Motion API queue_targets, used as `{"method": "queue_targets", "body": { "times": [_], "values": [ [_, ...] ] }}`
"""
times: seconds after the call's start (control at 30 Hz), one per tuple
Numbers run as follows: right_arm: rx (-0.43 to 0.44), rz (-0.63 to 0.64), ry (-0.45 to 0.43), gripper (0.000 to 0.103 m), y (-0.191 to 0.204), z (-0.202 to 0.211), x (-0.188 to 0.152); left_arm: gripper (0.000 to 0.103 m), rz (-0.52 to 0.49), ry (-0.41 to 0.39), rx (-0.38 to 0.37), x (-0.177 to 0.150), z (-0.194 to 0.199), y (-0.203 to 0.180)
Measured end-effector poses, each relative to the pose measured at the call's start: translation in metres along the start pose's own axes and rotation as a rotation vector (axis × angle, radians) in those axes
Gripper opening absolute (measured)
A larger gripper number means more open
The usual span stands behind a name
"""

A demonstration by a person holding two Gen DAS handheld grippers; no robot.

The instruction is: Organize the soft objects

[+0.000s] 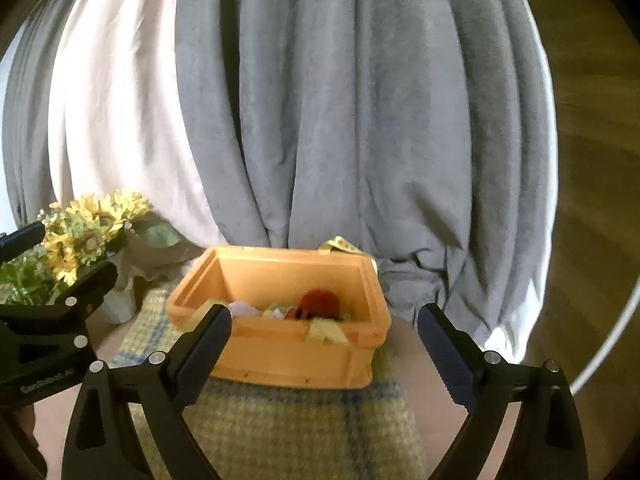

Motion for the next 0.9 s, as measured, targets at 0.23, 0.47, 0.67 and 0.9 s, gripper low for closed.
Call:
{"method": "queue_targets", "body": {
  "times": [0.23, 0.47, 0.67, 0.9],
  "values": [
    [-0.026, -0.061, -0.025, 0.095, 0.001, 0.051, -0.014, 0.103, 0.025, -0.017, -0.062, -0.01, 0.045, 0.001],
    [-0.023, -0.08, -0.064, 0.095, -0.002, 0.108, -0.022, 0.103, 0.079, -0.024, -0.072, -0.026, 0.101, -0.001],
    [-0.002, -0.089, -0.059, 0.098, -0.012, 0.157, -0.045, 0.103, 0.096, -0.041, -0.063, -0.041, 0.155, -0.01],
    [0.006, -0.063, -0.063, 0.099, -0.02, 0.213, -0.07, 0.103, 0.11, -0.049, -0.05, -0.06, 0.217, -0.019]
  ]
}}
Point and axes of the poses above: each gripper's, at about its wrist camera, not at the fingertips, and z roughly against the way its jaws point, y to its left, x to its top, the point moved 10 cm from there along -z, roughly the way its jaws point
